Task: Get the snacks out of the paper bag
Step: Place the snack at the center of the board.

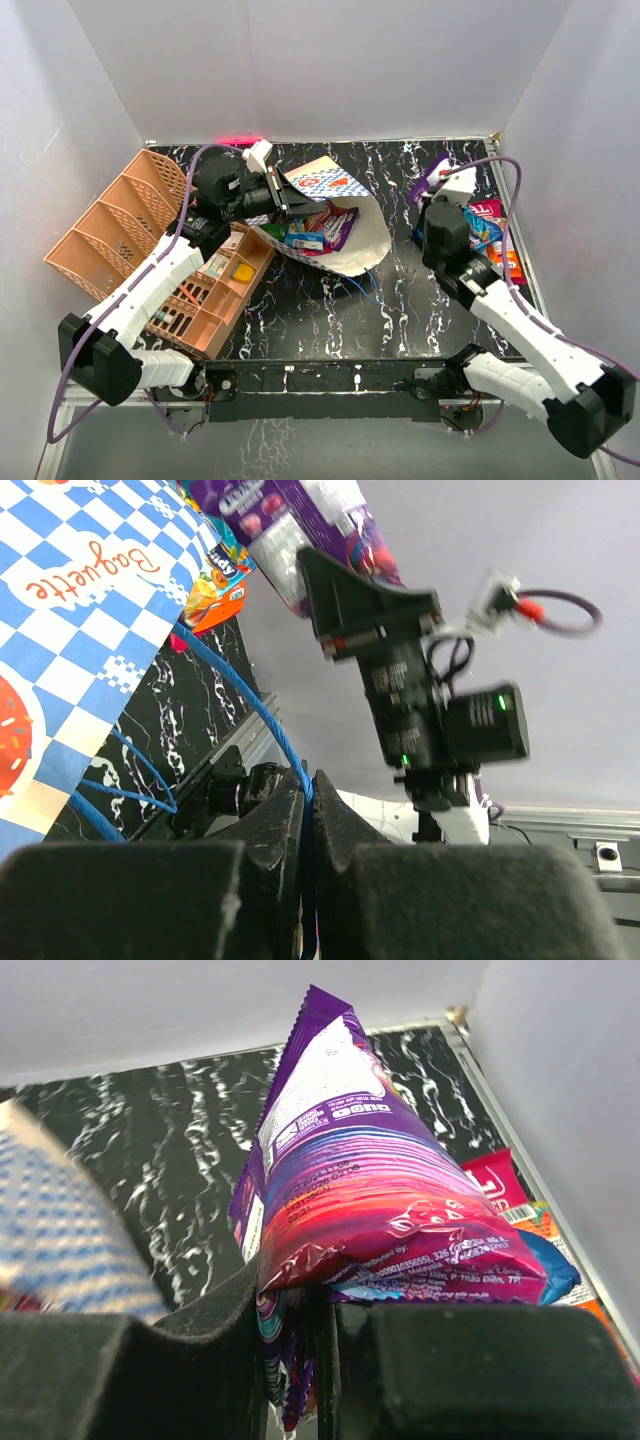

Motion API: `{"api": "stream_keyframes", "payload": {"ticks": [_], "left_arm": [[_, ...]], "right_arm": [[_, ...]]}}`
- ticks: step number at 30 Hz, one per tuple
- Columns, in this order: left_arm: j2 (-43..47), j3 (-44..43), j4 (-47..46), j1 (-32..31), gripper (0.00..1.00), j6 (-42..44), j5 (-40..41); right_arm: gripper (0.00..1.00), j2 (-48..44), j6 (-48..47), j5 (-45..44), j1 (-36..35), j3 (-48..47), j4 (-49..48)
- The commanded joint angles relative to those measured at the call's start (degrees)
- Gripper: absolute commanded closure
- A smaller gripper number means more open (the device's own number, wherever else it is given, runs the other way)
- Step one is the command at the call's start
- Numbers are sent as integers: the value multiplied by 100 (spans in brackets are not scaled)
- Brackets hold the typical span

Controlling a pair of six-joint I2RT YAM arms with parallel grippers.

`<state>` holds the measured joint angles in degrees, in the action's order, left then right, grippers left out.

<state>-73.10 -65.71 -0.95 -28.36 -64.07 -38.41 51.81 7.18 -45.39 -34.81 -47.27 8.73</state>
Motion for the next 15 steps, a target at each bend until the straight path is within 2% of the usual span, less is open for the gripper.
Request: {"api": "stream_keyframes", "payload": {"ticks": [1, 4, 8, 15], "left_arm": [[70, -240, 74, 6, 100, 88, -35], [93, -225, 94, 7, 100, 92, -77], [116, -214, 111, 6, 100, 94, -110], [128, -196, 123, 8, 100, 106, -160]], "right_arm": [[93, 353, 1044, 1043, 1520, -387, -872], [93, 456, 1948, 2424, 2594, -51, -1219], [93, 495, 2801, 3685, 3866, 634, -1808], [93, 330, 3895, 4485, 5153, 1942, -2849]]}}
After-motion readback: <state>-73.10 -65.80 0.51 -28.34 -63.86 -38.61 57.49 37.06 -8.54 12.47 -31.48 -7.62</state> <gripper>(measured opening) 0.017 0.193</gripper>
